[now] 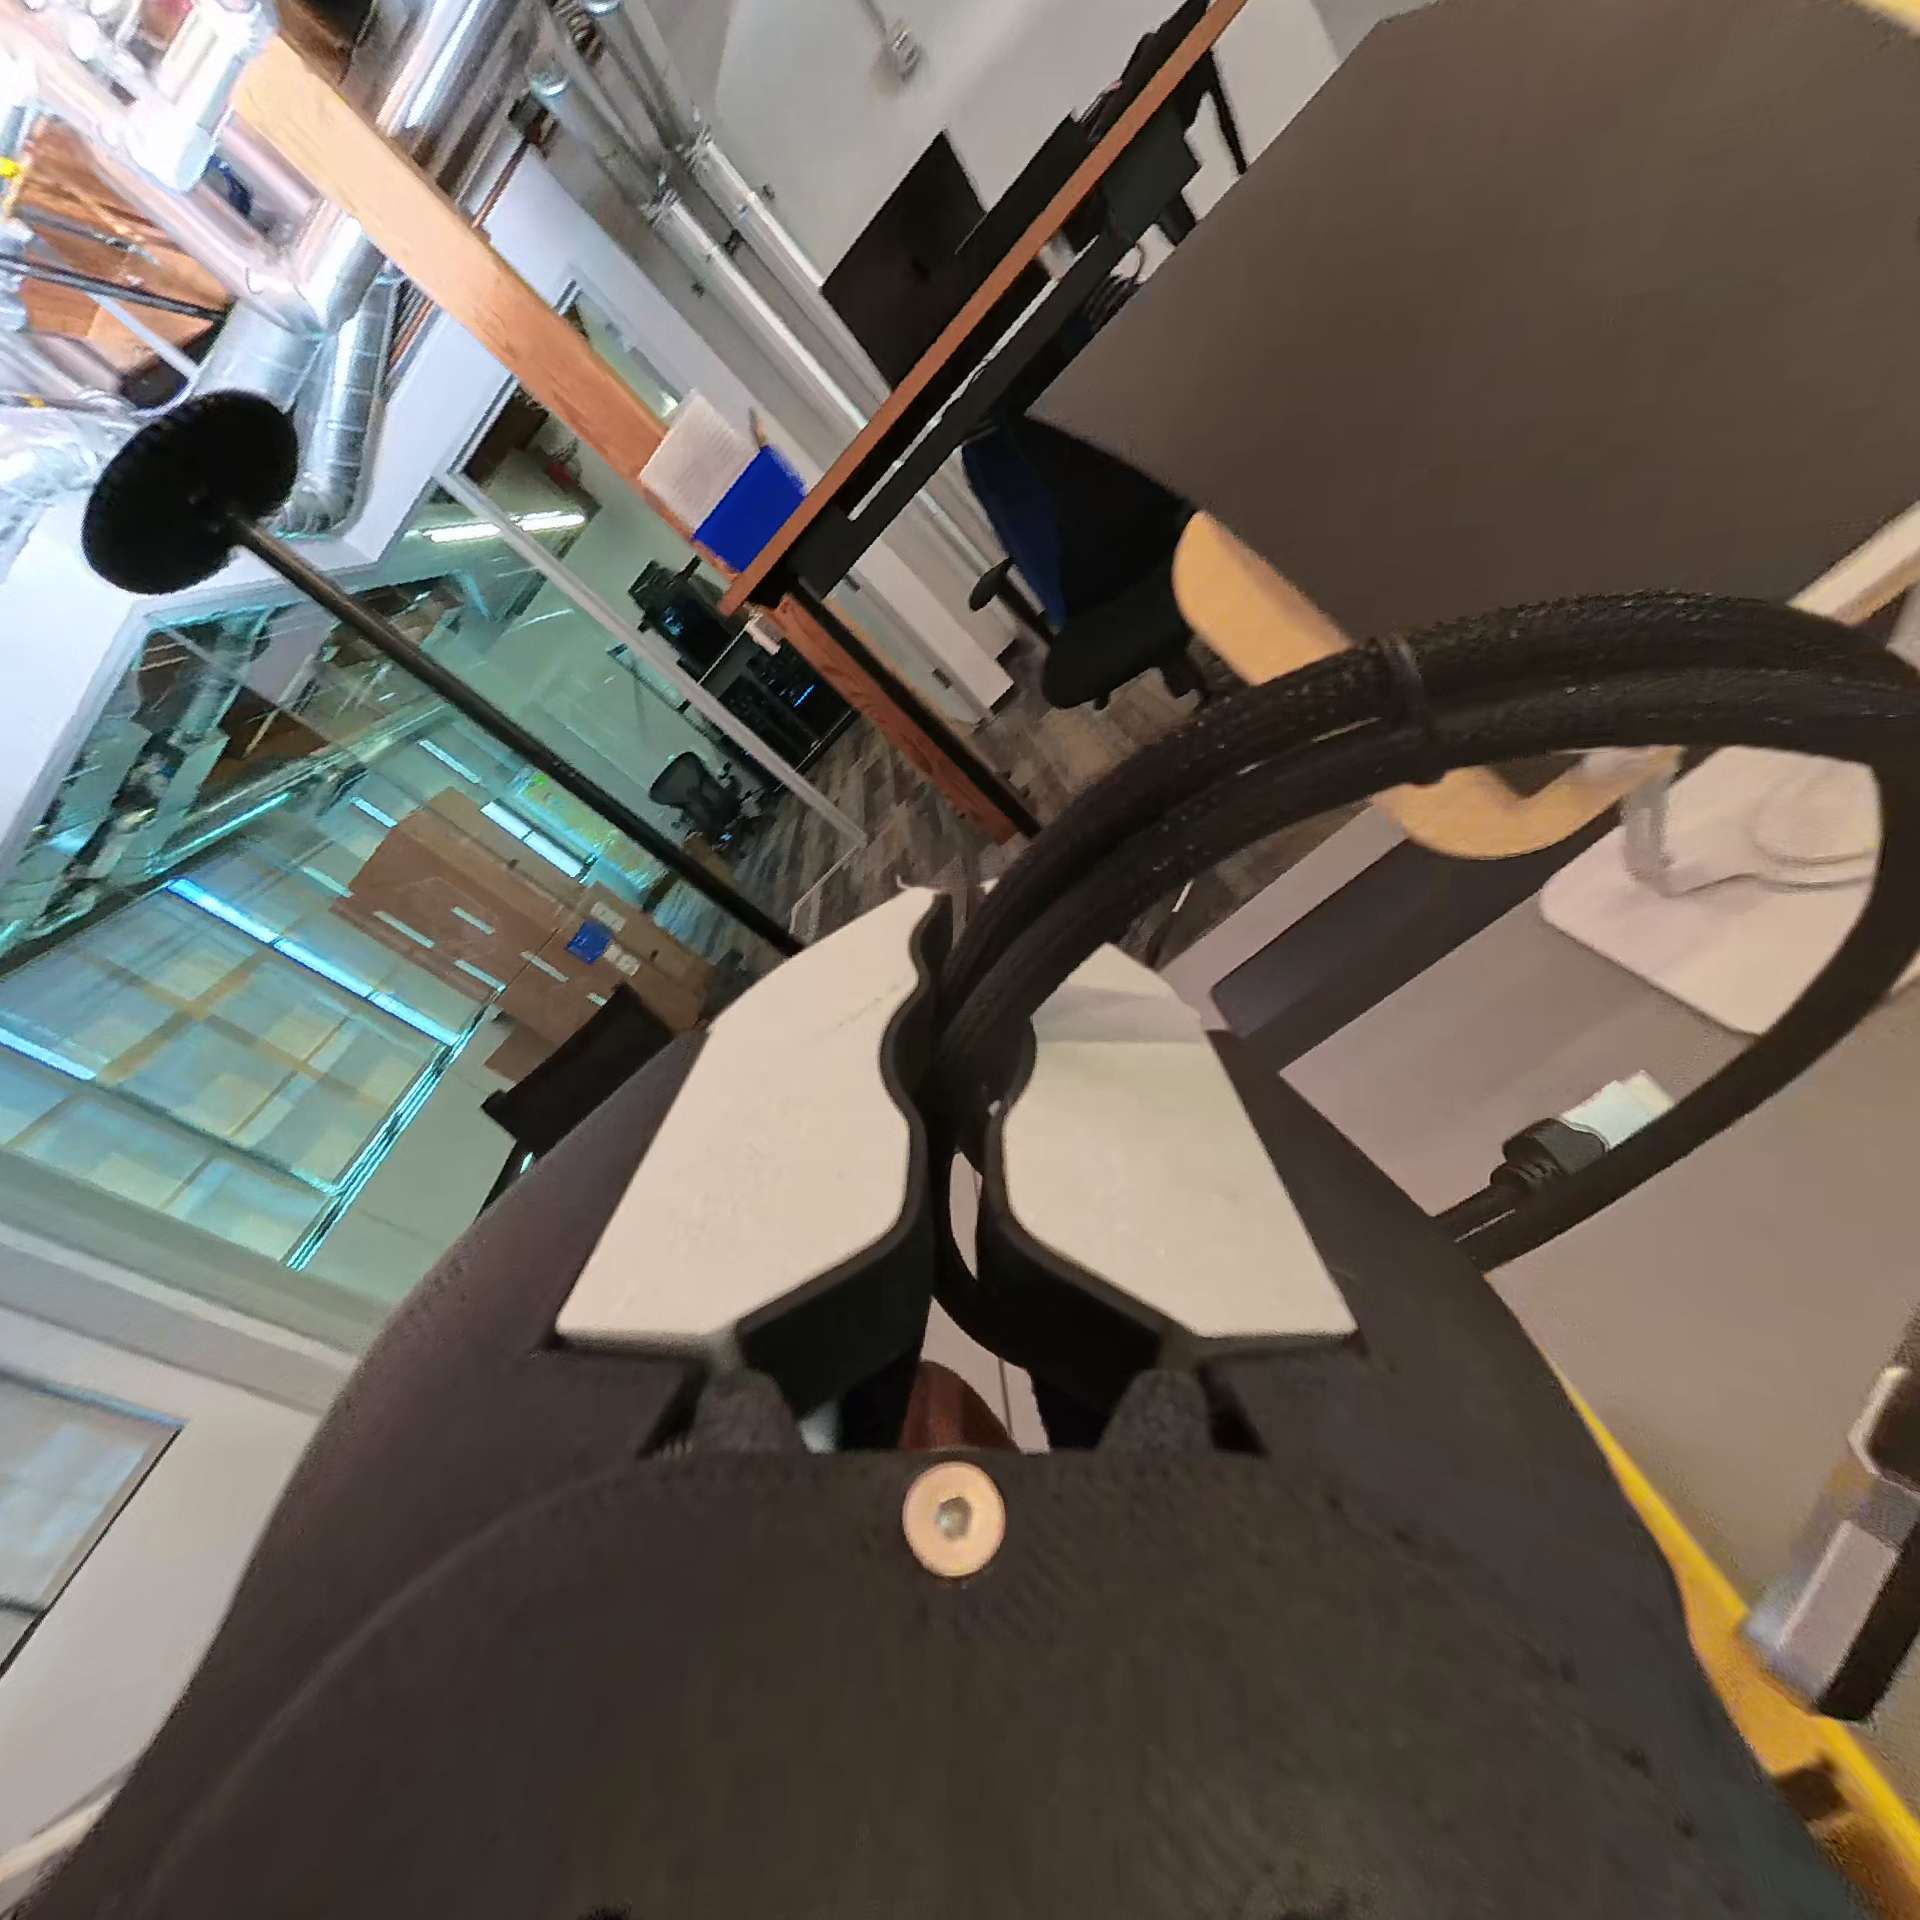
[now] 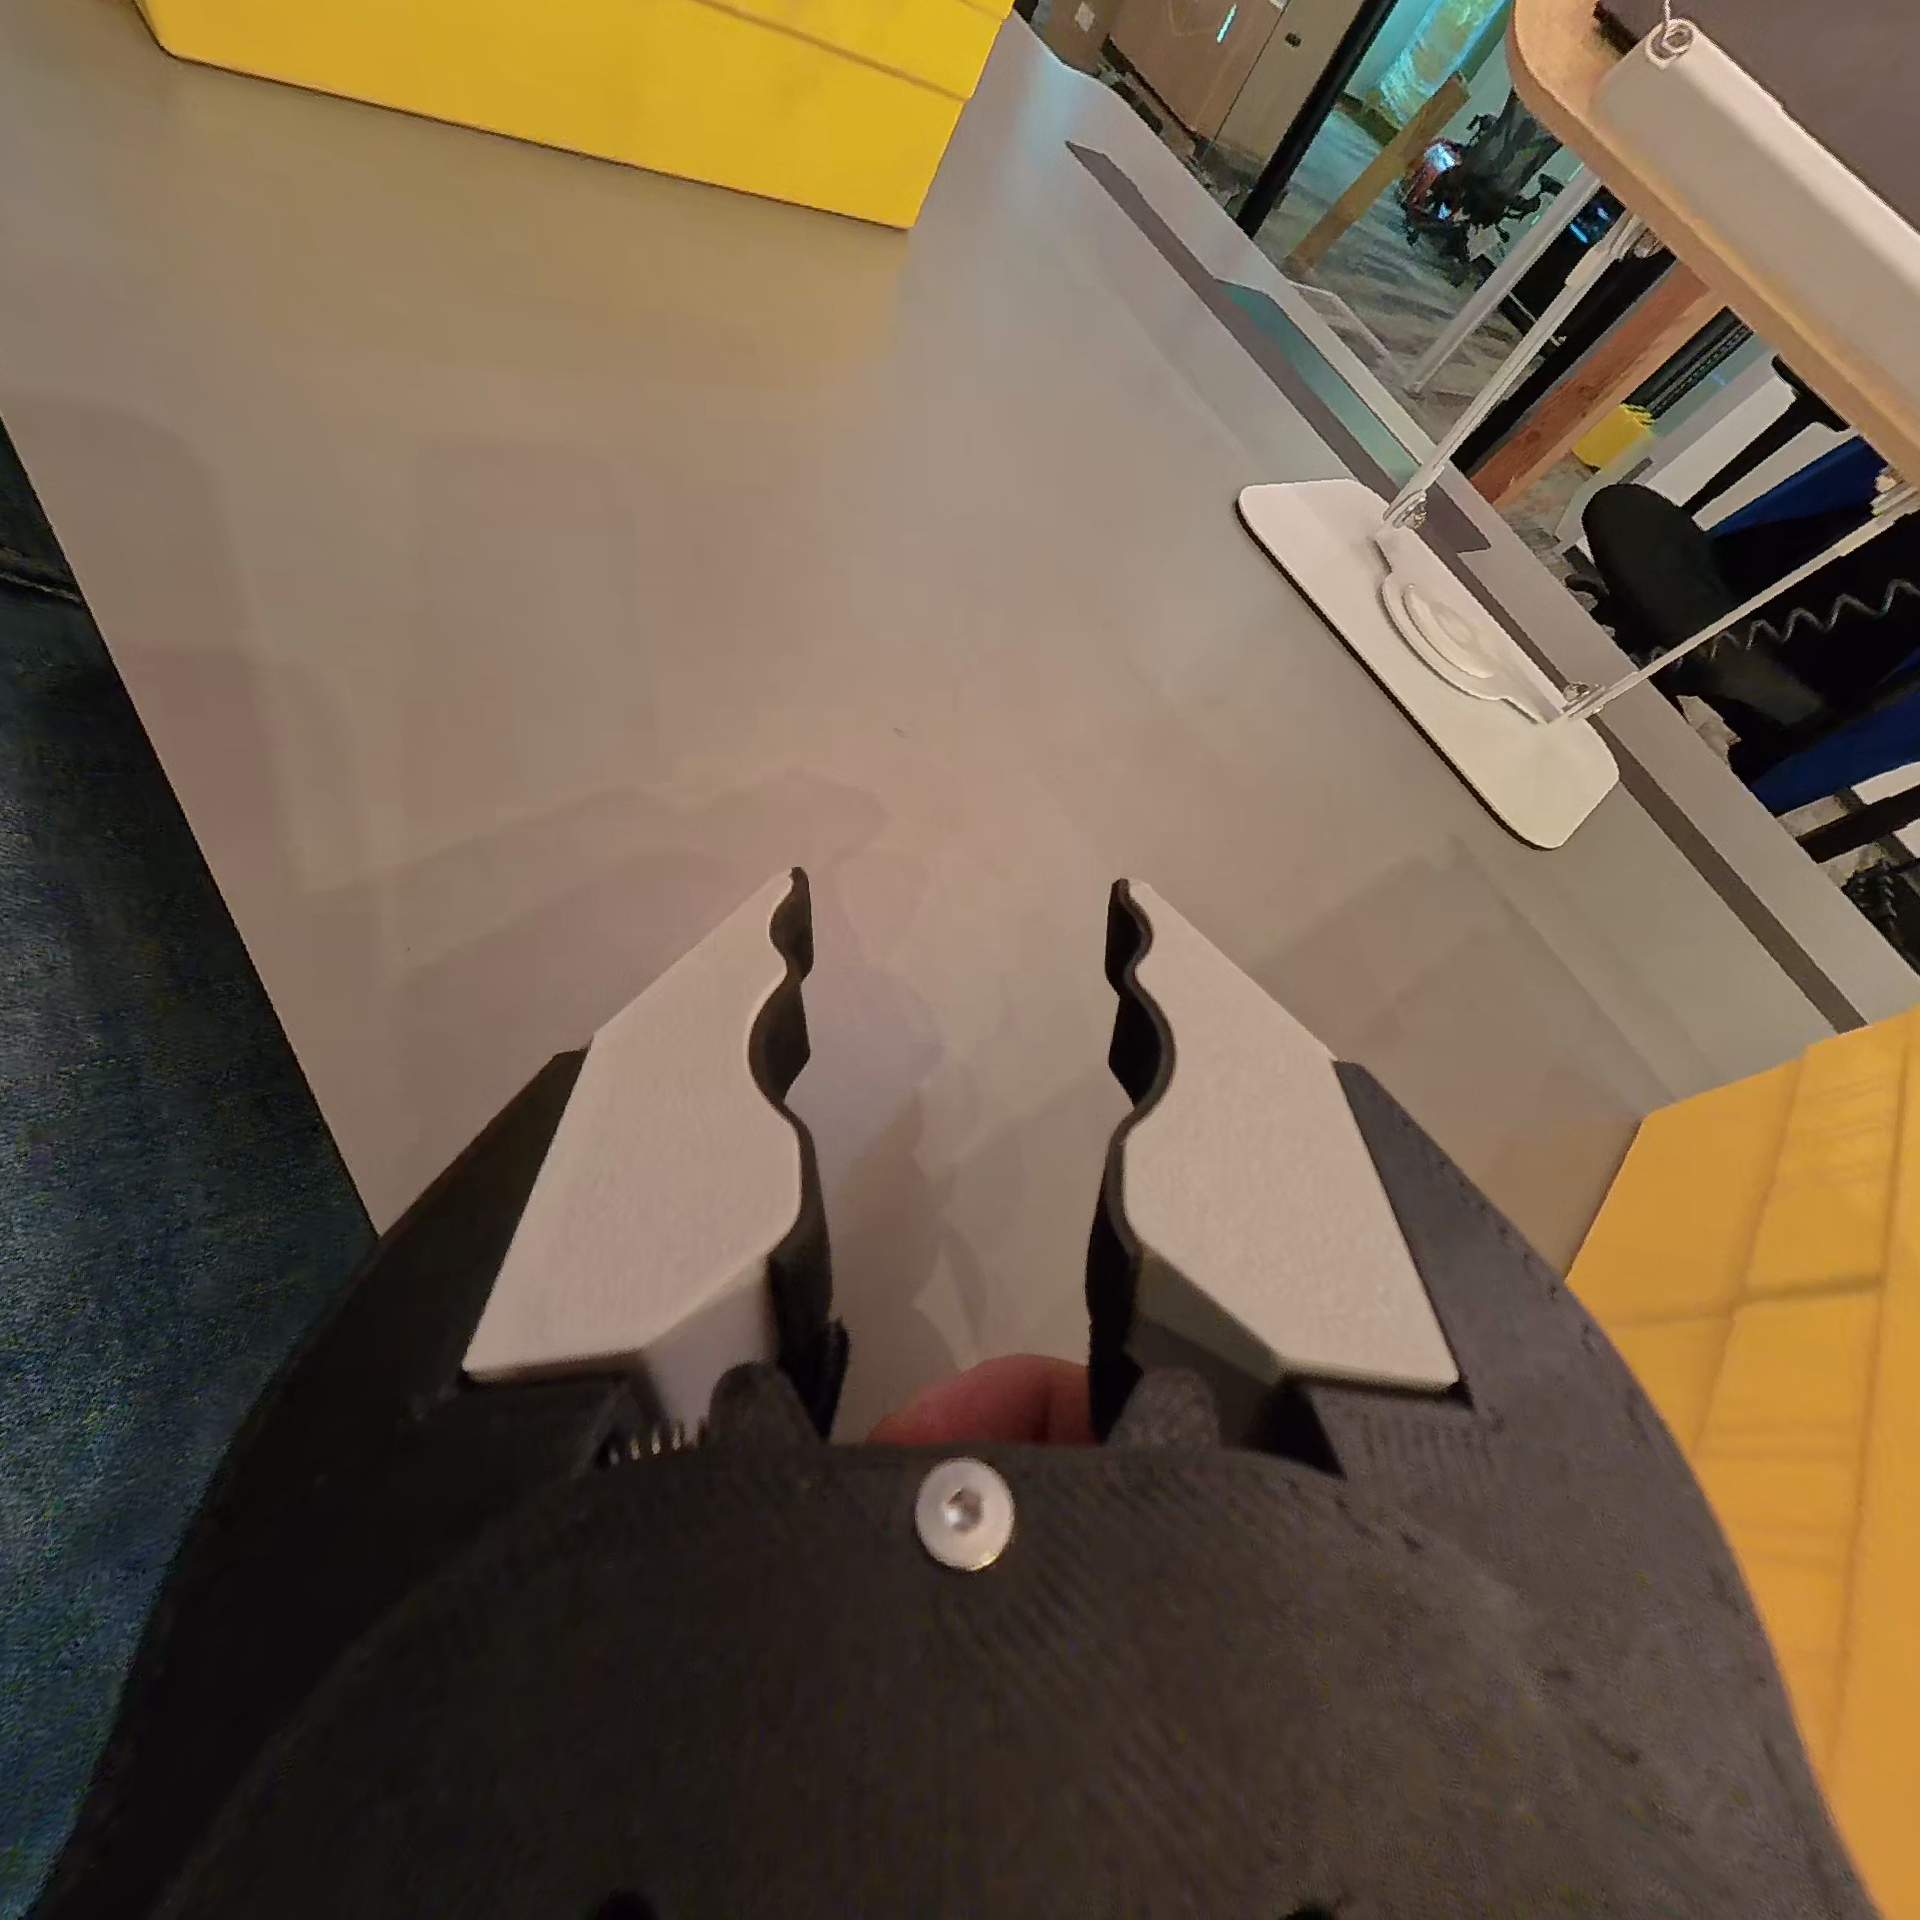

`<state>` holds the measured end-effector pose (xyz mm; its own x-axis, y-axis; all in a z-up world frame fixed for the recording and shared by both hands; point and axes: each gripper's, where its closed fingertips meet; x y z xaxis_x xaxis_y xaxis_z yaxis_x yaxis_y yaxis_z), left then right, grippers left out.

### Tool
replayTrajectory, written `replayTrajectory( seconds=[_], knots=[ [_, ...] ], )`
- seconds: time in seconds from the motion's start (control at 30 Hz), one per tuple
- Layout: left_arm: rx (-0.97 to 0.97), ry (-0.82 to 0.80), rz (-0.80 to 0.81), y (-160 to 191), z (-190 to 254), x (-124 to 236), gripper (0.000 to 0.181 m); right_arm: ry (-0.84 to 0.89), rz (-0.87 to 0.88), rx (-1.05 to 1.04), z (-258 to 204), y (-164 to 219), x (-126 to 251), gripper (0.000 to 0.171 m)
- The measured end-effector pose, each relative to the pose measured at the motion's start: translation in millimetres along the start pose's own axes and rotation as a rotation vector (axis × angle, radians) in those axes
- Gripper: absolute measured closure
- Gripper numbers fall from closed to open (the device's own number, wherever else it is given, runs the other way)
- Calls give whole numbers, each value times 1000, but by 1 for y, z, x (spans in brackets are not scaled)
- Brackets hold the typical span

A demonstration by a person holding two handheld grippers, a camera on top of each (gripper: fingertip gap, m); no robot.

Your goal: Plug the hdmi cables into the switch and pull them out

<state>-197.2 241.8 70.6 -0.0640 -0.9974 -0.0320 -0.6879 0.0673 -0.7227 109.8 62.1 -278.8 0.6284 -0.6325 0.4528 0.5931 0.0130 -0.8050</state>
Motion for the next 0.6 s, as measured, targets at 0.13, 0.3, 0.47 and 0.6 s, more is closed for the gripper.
replayTrajectory(
  seconds=[0.13, 0.3, 0.47, 0.6],
  knots=[
    [-45, 75, 57, -23, 32, 8, 179, -15, 34, -24, -1, -7, -1, 115],
    [-78, 226, 133, -46, 81, 24, 179, -49, 64, -11, -1, -25, -7, 107],
    [-46, 362, 186, -61, 130, 37, 179, -106, 111, -14, 4, -57, -22, 100],
    [-77, 425, 223, -72, 157, 44, 179, -153, 135, 46, 5, -80, -38, 97]
  ],
)
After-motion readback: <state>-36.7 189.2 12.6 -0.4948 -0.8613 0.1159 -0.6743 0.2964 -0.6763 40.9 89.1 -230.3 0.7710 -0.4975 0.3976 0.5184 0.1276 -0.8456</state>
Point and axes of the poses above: each gripper's, where its closed fingertips meet, x back along the fingers, y out of its underside, z = x × y across the jaws, and after that the axes turned 5 degrees about -y, right-handed
